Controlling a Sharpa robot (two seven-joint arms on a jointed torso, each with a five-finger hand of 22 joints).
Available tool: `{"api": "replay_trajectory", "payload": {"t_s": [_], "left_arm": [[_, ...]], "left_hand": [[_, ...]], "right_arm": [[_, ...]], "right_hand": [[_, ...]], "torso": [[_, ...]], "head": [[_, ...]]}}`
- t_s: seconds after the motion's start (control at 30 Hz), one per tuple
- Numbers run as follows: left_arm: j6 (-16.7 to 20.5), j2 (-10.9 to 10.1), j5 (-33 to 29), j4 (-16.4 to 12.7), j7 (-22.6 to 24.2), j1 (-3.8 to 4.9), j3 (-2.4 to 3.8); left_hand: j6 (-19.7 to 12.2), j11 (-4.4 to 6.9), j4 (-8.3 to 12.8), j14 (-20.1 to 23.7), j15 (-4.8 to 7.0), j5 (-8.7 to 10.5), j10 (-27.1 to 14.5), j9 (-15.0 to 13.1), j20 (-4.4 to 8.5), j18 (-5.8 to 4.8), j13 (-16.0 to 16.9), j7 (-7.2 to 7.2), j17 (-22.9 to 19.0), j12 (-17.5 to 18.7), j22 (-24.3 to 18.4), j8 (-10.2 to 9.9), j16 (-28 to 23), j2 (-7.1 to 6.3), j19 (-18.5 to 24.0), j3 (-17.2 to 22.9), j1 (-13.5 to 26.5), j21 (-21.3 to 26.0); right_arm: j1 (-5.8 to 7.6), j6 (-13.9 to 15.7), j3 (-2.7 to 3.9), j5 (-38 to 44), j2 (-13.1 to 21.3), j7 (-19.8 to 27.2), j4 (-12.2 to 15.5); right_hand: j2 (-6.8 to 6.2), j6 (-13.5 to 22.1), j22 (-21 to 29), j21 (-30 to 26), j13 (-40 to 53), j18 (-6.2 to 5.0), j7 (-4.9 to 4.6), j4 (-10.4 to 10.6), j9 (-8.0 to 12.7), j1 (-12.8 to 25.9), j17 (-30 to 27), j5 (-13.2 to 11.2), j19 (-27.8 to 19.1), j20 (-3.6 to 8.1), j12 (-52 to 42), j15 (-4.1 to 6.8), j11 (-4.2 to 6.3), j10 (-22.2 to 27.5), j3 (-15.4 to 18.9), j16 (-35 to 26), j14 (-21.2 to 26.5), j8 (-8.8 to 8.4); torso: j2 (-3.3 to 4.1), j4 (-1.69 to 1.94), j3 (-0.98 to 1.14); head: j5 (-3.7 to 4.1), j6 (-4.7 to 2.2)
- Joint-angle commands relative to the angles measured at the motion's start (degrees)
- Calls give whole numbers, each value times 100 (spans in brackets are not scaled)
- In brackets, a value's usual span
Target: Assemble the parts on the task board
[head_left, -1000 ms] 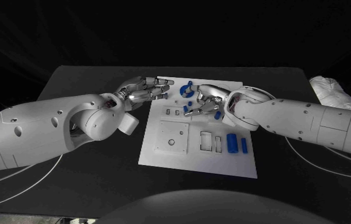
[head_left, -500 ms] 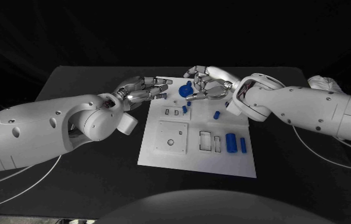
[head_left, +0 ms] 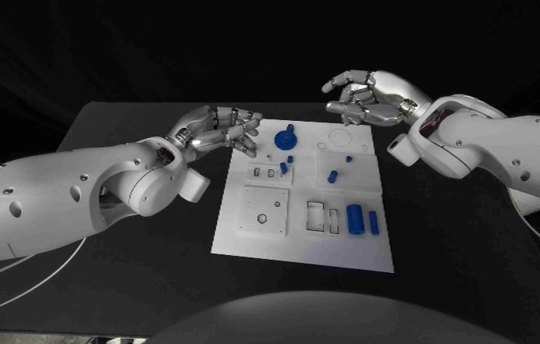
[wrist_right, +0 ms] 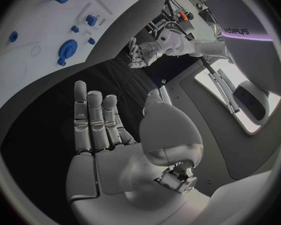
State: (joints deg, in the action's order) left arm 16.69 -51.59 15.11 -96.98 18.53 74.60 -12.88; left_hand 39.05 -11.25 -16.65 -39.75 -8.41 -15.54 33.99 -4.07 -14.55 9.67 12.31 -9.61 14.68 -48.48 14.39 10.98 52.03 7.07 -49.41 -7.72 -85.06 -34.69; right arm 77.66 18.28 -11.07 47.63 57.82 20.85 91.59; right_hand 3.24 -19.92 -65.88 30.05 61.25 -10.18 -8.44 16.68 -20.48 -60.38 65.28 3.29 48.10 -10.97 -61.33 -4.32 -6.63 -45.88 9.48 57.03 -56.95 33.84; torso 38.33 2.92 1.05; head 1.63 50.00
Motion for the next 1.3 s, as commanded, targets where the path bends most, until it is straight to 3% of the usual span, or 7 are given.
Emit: {"api": "replay_trajectory", "payload": {"t_s": [0.03, 0.2, 0.37, 0.5, 0.87, 1.07, 1.3], "left_arm": [[612, -21, 1459, -64, -486, 175, 16], [316, -4, 2312, -64, -1733, 459, 16], [-274, 83, 2834, 6, -3028, 717, 16], [-780, 211, 3099, 117, -3866, 860, 17], [-1869, 872, 3748, 645, -5604, 848, 15], [-2027, 1351, 3846, 1026, -6127, 749, 21], [-2397, 1816, 3832, 1492, -6307, 697, 27]], "left_hand": [[-74, 239, -12, -417, 231, 497, 529, 23, 218, 81, 360, 46, 397, -685, 347, -16, 741, -5, -521, -328, 487, -603], [136, 548, 85, -1081, 557, 1253, 1132, -15, 517, 57, 1576, 10, 1555, -2078, 1034, 127, 1983, 76, -762, -889, 1300, -1608], [683, 678, 95, -3859, 692, 1253, 4134, -127, 684, -411, 5889, 66, 5809, -3866, 4404, 524, 3592, 62, -2189, -1357, 1782, -4099], [1063, 687, 12, -5025, 688, 1264, 5535, -262, 707, -634, 7688, 134, 7532, -4145, 5868, 869, 3797, 193, -2908, -1575, 2205, -4878], [1214, 814, 24, -5025, 809, 263, 5601, -582, 773, -859, 7769, 260, 7532, -4152, 7111, 1152, 3797, 446, -3724, -1579, 2047, -5409], [1441, 925, -9, -5025, 917, 110, 5601, -872, 874, -868, 7769, 380, 7532, -4152, 7152, 1381, 3797, 847, -3771, -1585, 2322, -5418], [1325, 1007, 123, -5025, 1015, -711, 5601, -1229, 985, -868, 7769, 448, 7532, -4152, 7146, 1449, 3797, 772, -3786, -1415, 1788, -5404]], "right_arm": [[54, 67, -7, -484, 65, 163, 74], [87, 31, -28, -524, -35, -79, 13], [69, -195, -65, -449, -197, -460, -74], [13, -370, -89, -412, -275, -707, -118], [-87, -608, -117, -371, -400, -1006, -99], [-96, -668, -121, -300, -353, -1147, -7], [-80, -745, -121, -253, -363, -1282, 50]], "right_hand": [[222, -77, -23, 18, 597, -44, 17, -6, 31, -98, 308, 165, 278, 109, -805, 126, 139, -1221, 134, 564, -669, 113], [429, -78, -446, 896, 1412, 85, 92, -7, -29, -200, 1036, 308, 1238, 355, -1735, 365, 348, -2674, 386, 1654, -1896, 418], [615, 28, -955, 2002, 1901, 260, 176, -2, -80, -221, 1519, 391, 2090, 518, -2191, 517, 466, -3419, 588, 2275, -2542, 627], [729, 31, -1252, 2629, 2231, 367, 191, 0, -112, -257, 1782, 513, 2473, 569, -2443, 557, 499, -3796, 694, 2579, -2797, 763], [884, -143, -1771, 3727, 2719, 555, 207, -1, -76, -425, 2276, 906, 3064, 630, -2776, 617, 530, -4277, 898, 3107, -3180, 903], [945, -276, -1875, 4021, 2807, 604, 197, -12, -52, -585, 2370, 1533, 3180, 630, -2829, 606, 525, -4353, 933, 3201, -3239, 940], [959, -382, -1866, 4027, 2774, 598, 196, -18, -54, -823, 2351, 2031, 3141, 622, -2811, 598, 519, -4321, 907, 3185, -3223, 982]], "torso": [[-42, -97, 45], [-172, -259, 124], [-289, -394, 180], [-349, -489, 189], [-379, -681, 143], [-401, -662, 136], [-436, -695, 114]], "head": [[-74, 0], [-319, 0], [-470, 0], [-539, 0], [-611, 0], [-568, 0], [-658, 0]]}}
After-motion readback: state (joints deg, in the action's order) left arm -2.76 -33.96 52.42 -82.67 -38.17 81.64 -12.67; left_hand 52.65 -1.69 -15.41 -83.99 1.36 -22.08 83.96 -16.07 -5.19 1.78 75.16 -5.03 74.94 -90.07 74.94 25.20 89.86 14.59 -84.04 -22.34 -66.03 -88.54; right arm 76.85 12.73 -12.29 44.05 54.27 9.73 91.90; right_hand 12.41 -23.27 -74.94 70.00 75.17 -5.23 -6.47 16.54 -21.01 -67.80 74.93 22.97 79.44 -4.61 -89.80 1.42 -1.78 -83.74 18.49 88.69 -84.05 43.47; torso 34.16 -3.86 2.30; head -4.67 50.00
